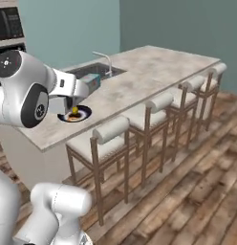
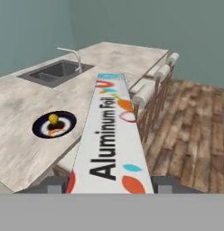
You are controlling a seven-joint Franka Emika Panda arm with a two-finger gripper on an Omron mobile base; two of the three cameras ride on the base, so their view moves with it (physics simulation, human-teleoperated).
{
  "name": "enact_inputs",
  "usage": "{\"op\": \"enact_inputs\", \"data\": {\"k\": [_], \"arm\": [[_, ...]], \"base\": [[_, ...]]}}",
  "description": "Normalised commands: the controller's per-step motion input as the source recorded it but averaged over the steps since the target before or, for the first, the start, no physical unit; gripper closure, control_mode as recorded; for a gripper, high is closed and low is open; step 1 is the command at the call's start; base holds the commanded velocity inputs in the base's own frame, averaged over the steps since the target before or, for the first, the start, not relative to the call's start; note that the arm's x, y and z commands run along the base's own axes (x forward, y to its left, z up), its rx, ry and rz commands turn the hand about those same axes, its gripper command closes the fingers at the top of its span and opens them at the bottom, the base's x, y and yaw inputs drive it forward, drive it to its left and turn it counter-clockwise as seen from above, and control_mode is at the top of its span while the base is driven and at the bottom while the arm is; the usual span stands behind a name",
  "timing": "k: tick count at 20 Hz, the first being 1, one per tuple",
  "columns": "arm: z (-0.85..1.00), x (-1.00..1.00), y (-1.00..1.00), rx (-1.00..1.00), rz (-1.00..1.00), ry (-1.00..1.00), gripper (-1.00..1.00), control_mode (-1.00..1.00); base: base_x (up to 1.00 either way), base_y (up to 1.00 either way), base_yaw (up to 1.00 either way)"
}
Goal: Retrieve the tupperware and aluminum foil from the cabinet and place them on the dining counter near the plate with lemon and shrimp to prepare for storing leftovers.
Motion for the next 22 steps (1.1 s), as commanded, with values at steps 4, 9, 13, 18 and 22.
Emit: {"op": "enact_inputs", "data": {"k": [4,9,13,18,22], "arm": [[0.0,0.0,0.0,0.0,0.0,0.0,1.0,1.0],[0.0,0.0,0.0,0.0,0.0,0.0,1.0,1.0],[0.0,0.0,0.0,0.0,0.0,0.0,1.0,1.0],[0.0,0.0,0.0,0.0,0.0,0.0,1.0,1.0],[0.0,0.0,0.0,0.0,0.0,0.0,1.0,1.0]], "base": [[0.84,-0.5,0.66],[0.58,-0.73,0.61],[0.54,-0.73,0.61],[0.58,-0.64,0.64],[0.63,-0.56,0.67]]}}
